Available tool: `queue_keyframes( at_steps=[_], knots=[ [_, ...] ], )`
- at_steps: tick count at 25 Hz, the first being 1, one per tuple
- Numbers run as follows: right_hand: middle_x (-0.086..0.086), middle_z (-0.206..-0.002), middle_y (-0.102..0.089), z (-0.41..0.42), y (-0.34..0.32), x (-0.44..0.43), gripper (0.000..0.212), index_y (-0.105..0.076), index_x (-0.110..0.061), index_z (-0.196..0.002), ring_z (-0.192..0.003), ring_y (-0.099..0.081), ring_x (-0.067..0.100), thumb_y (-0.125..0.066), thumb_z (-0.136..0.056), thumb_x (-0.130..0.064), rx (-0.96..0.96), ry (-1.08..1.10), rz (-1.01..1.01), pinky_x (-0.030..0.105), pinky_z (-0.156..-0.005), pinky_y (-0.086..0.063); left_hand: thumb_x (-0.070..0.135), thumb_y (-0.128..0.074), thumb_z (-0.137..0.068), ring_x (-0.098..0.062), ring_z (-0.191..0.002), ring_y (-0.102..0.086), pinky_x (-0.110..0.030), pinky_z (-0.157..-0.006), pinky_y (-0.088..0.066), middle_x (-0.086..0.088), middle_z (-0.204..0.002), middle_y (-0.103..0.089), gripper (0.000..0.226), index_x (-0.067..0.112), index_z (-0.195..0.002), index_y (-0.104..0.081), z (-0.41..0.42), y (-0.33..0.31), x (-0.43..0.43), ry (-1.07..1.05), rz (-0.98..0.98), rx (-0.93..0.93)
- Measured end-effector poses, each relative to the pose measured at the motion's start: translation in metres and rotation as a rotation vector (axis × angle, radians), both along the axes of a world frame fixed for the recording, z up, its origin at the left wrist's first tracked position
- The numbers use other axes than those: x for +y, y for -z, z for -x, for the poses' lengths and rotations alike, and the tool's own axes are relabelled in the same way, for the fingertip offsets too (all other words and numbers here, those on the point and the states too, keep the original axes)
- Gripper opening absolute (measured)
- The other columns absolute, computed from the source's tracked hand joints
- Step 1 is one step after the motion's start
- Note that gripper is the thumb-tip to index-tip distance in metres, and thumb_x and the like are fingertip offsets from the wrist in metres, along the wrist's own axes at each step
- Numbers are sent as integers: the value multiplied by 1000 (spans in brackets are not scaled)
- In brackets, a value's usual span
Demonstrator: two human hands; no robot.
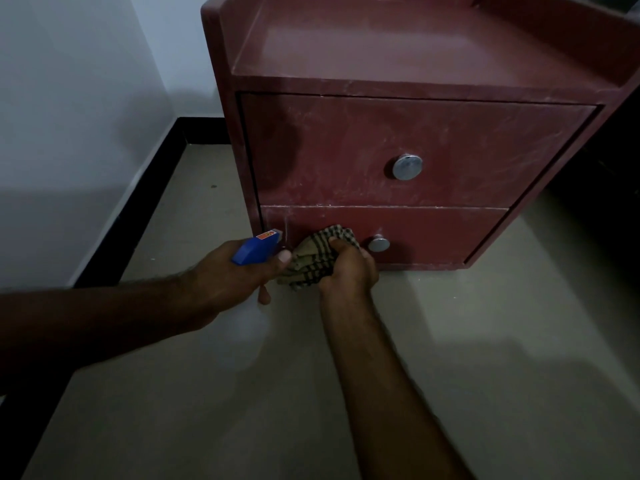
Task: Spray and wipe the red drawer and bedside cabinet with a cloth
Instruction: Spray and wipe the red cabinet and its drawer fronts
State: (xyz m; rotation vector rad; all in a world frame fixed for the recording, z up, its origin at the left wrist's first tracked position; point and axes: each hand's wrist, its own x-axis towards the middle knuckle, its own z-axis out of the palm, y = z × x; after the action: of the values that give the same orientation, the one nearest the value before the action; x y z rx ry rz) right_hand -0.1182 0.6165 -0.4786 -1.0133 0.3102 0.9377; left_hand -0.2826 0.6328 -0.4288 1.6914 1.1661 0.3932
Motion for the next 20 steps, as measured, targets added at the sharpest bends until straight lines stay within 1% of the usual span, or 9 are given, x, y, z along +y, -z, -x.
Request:
queue_keyframes(
  at_steps=[2,4,5,9,10,13,17,19,20],
  knots=[
    [24,-111,-75,0,-5,3,37,-68,1,-120,-100,-74,41,-67,-85,13,-16,-17,-21,54,-85,-63,65,-60,-83,-8,-71,-72,-28,-68,-47,14,-71,-75,42,27,-100,-66,1,0,0,-10,5,1],
    [21,-106,-77,-1,-9,3,37,-69,-2,-118,-95,-76,37,-71,-83,11,-46,-11,-45,46,-76,-65,68,-60,-78,-7,-69,-72,-29,-70,-47,10,-71,-75,45,29,-100,-66,2,1,0,-18,5,7],
    [19,-104,-77,-1,-10,3,37,-69,-3,-117,-93,-76,36,-72,-82,10,-54,1,-57,44,-74,-66,68,-61,-77,-6,-68,-71,-30,-71,-47,7,-71,-75,46,28,-99,-66,3,2,1,-27,5,7],
    [20,-105,-77,1,-6,-3,38,-69,-2,-117,-90,-76,34,-71,-82,13,-20,24,-66,42,-72,-65,68,-61,-78,-6,-67,-71,-33,-73,-49,-1,-72,-76,48,25,-98,-65,6,3,3,-28,12,27],
    [20,-104,-77,0,-6,-2,38,-69,-1,-118,-92,-76,36,-70,-83,14,-15,21,-56,42,-72,-65,69,-61,-78,-5,-68,-71,-31,-72,-48,0,-72,-76,48,25,-99,-65,6,2,2,-29,9,35],
    [22,-107,-76,-2,-14,4,39,-68,0,-119,-99,-75,40,-71,-82,12,-37,8,-74,52,-82,-64,67,-60,-79,-4,-67,-71,-27,-69,-46,9,-72,-76,47,25,-98,-66,6,0,2,-24,-1,29],
    [21,-109,-77,-3,-16,7,43,-66,-1,-121,-101,-74,40,-74,-80,10,-82,34,-101,55,-86,-63,67,-60,-79,-10,-71,-72,-31,-74,-49,-6,-76,-76,48,23,-99,-65,10,-1,1,-24,6,37],
    [21,-108,-77,-1,-12,3,43,-67,-2,-121,-100,-75,40,-74,-80,11,-77,29,-84,56,-87,-62,66,-61,-80,-13,-71,-71,-33,-75,-51,-9,-76,-75,50,21,-102,-65,10,-3,-1,-22,5,38],
    [20,-108,-77,-1,-10,2,43,-67,-2,-120,-99,-75,39,-73,-81,12,-64,26,-65,56,-86,-62,65,-61,-80,-11,-69,-71,-33,-75,-50,-8,-75,-75,50,20,-103,-65,10,-4,-1,-25,6,36]
  ],
)
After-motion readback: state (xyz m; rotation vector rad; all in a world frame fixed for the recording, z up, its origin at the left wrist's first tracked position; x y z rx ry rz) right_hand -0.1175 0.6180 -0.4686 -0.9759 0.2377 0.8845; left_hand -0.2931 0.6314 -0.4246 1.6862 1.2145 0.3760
